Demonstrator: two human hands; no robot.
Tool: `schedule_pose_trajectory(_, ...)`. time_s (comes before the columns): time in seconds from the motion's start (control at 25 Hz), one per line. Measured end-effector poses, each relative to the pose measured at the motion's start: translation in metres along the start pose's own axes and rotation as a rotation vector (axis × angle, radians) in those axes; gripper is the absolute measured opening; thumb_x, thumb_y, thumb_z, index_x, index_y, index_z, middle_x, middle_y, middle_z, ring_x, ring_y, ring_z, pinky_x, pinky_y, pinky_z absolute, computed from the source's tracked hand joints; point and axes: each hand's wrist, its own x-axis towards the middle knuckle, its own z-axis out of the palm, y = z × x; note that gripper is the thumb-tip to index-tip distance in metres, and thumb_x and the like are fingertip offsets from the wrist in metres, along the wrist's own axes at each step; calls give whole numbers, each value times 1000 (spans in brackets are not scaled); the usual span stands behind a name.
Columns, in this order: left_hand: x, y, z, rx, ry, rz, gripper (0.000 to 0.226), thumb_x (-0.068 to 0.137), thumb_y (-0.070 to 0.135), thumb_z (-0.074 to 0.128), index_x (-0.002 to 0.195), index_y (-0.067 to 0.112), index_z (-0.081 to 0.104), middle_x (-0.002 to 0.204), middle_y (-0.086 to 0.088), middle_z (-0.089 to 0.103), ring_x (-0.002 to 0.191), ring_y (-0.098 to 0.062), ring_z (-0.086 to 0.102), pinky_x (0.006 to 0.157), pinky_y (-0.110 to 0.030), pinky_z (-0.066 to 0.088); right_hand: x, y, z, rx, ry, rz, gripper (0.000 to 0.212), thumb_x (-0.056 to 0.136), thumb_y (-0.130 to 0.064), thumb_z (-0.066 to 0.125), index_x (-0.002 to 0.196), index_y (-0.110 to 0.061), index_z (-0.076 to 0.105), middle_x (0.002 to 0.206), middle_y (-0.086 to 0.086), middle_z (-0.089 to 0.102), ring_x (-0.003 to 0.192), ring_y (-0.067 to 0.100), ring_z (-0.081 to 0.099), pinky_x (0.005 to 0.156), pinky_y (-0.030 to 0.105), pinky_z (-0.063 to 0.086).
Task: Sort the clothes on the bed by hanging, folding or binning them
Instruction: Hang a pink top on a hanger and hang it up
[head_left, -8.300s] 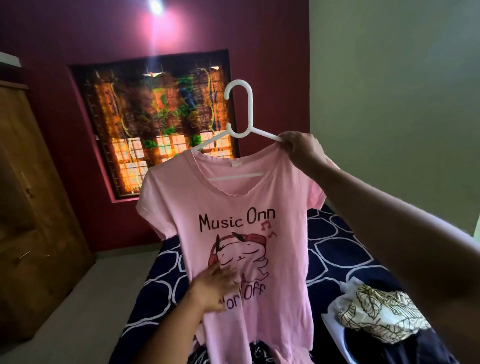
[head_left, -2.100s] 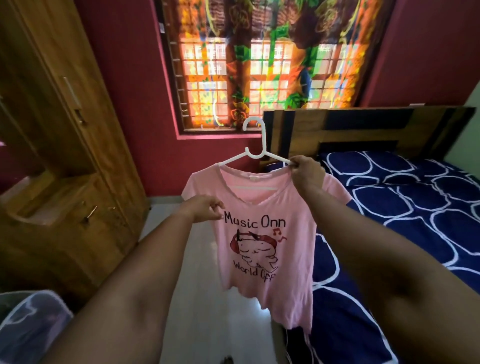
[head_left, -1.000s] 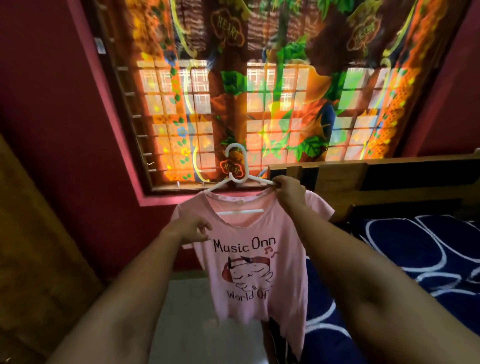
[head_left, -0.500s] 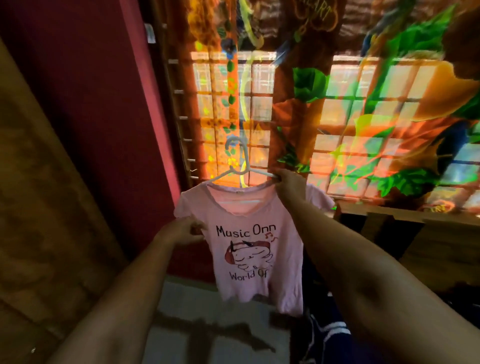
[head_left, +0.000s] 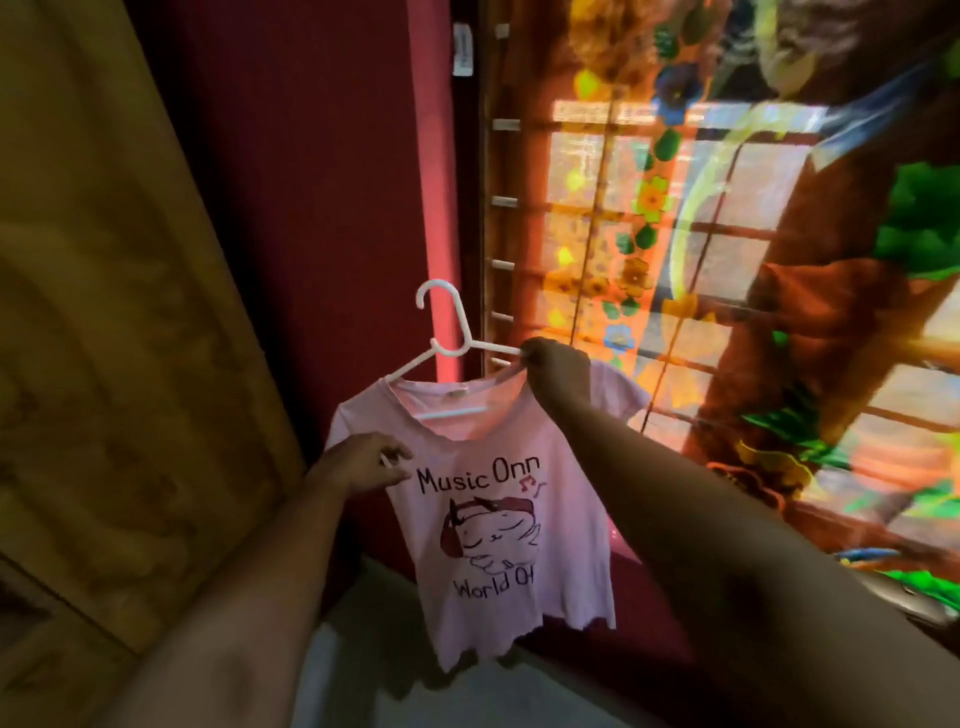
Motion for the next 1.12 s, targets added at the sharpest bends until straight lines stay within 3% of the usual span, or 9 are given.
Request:
schedule_pose_trajectory(0.28,6,-56,-54,37,201,-168,32,80,31,75,111,29,66,118,8,62,98,-5,55,77,-21,50,58,-90,69,173,-104,-251,25,94,-17,47,106,-20,68,103,7,70,97,30,64,85,38,46)
schedule_pose_trajectory(0.44,-16,-84,-78,66,370,-268,30,83,28,73,111,21,69,117,1,66,102,-11,57,85,-15,40,81,-146,96,187,-137,-500,26,94,-17,45,108,-22,66,103,4,70,97,28,64,81,37,44)
schedule_pose_trajectory(0.72,-91,-95,-105,76,711,-569,39,80,43,71,114,25,67,121,3,63,111,-18,57,92,-35,50,106,-233,121,344,-290,-766,28,95,-22,46,115,-22,64,107,7,69,99,31,62,83,35,44)
schedule_pose_trajectory(0.96,-143,-66,-87,192,817,-865,51,83,41,69,130,30,53,139,4,51,123,-19,49,95,-36,48,86,-281,137,459,-408,-1011,29,95,-20,48,117,-18,66,110,12,68,102,33,61,85,35,45)
schedule_pose_trajectory(1.12,-172,-54,-77,236,833,-1025,67,75,45,75,133,30,45,139,3,47,123,-21,46,95,-36,45,61,-306,145,577,-565,-1106,26,93,-23,55,115,-17,68,111,11,69,102,32,61,87,35,48)
